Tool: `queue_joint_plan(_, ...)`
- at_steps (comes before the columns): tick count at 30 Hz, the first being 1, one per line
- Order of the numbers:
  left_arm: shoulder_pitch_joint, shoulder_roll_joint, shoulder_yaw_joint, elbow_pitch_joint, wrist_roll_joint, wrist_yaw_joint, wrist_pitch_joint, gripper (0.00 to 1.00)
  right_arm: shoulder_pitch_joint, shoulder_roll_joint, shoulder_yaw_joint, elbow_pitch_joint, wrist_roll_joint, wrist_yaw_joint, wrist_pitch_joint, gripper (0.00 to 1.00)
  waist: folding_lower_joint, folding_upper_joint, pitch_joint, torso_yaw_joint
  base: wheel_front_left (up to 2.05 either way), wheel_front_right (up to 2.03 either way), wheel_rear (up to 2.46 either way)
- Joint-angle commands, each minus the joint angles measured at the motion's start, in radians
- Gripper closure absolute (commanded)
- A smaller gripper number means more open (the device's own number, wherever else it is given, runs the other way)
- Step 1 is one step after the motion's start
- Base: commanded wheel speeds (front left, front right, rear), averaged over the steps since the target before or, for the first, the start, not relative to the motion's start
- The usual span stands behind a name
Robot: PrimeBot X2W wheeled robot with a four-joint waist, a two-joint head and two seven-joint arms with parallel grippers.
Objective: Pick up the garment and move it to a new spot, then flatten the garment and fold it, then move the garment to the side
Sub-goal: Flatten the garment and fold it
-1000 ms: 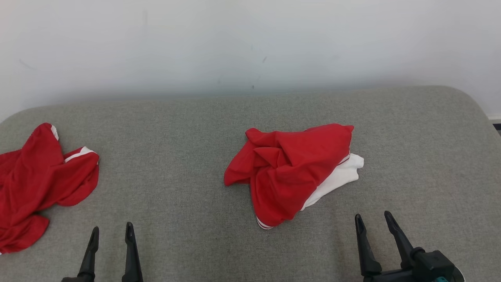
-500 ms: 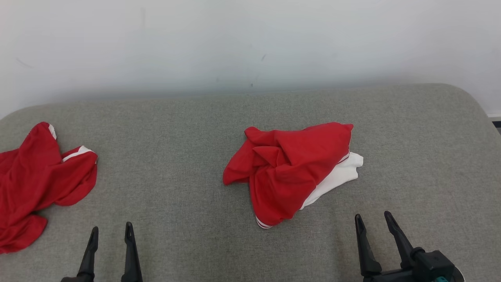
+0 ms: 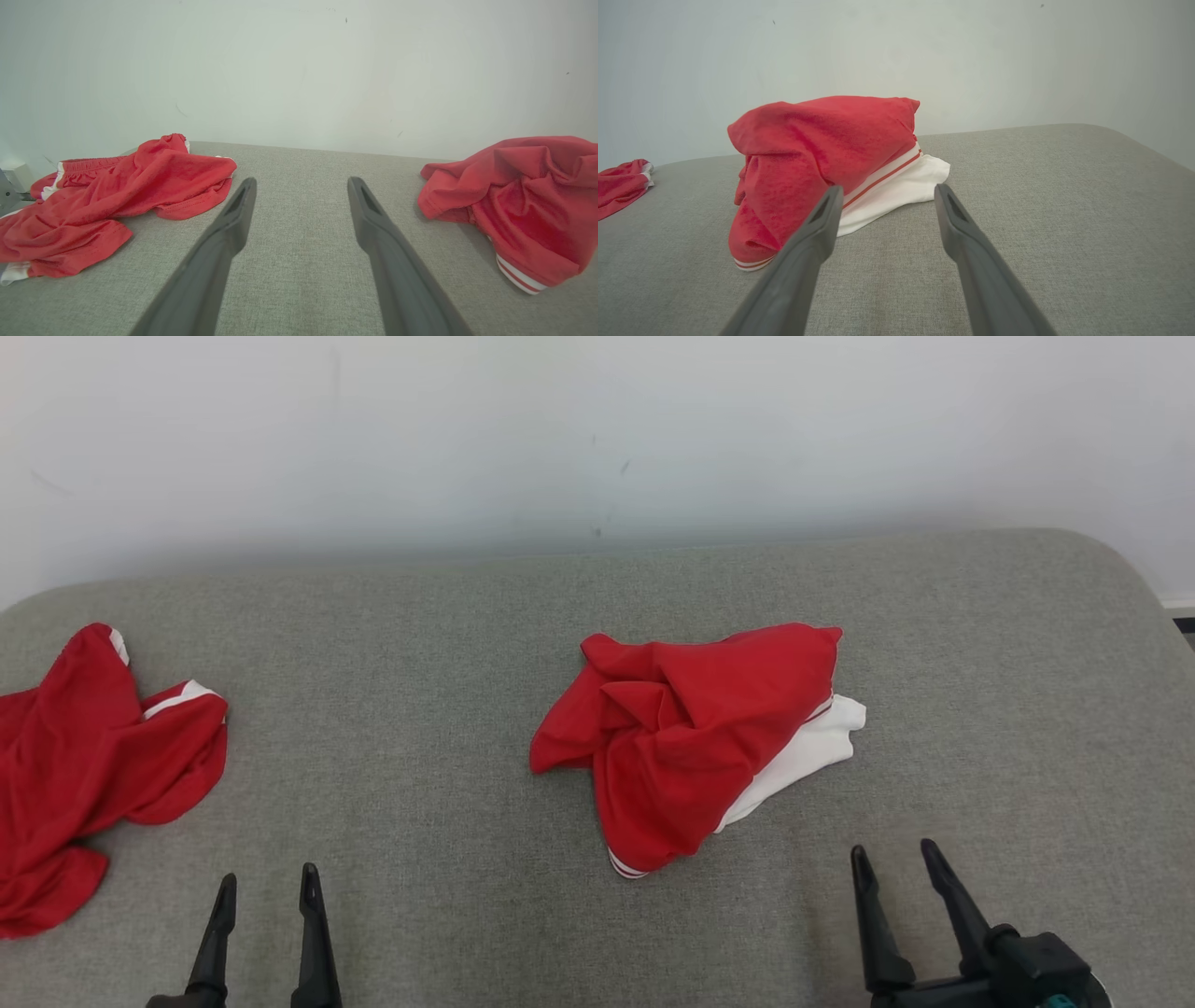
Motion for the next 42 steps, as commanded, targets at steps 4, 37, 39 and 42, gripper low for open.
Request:
queue_joint_plan(4, -0.005, -0.002, -0.007, -0.005, 0.0, -0.002, -0.003, 0.0, -0.016, 0.0, -0.021, 0.005, 0.006, 0.003, -0.001, 0.0, -0.0001, 0.0, 0.007, 0.01, 0.0, 0.0, 0.0)
queue_joint_plan(37, -0.156, -0.001, -0.082, 0.027, -0.018, -0.024, -0.003, 0.0, -0.548, -0.029, -0.332, 0.694, -0.229, 0.003, 0.0, 0.0, -0.0001, 0.0, 0.174, 0.145, 0.0, 0.0, 0.0)
queue_joint_plan(39, -0.159, -0.001, -0.088, 0.03, -0.017, -0.027, -0.003, 0.0, -0.565, -0.025, -0.329, 0.739, -0.228, 0.003, 0.0, 0.0, -0.0001, 0.0, 0.176, 0.149, 0.0, 0.0, 0.0)
queue_joint_plan(42, -0.165, -0.001, -0.094, 0.033, -0.018, -0.029, -0.003, 0.0, -0.592, -0.027, -0.316, 0.785, -0.222, 0.003, 0.002, 0.67, -0.0001, 0.0, 0.176, 0.154, 0.0, 0.0, 0.0)
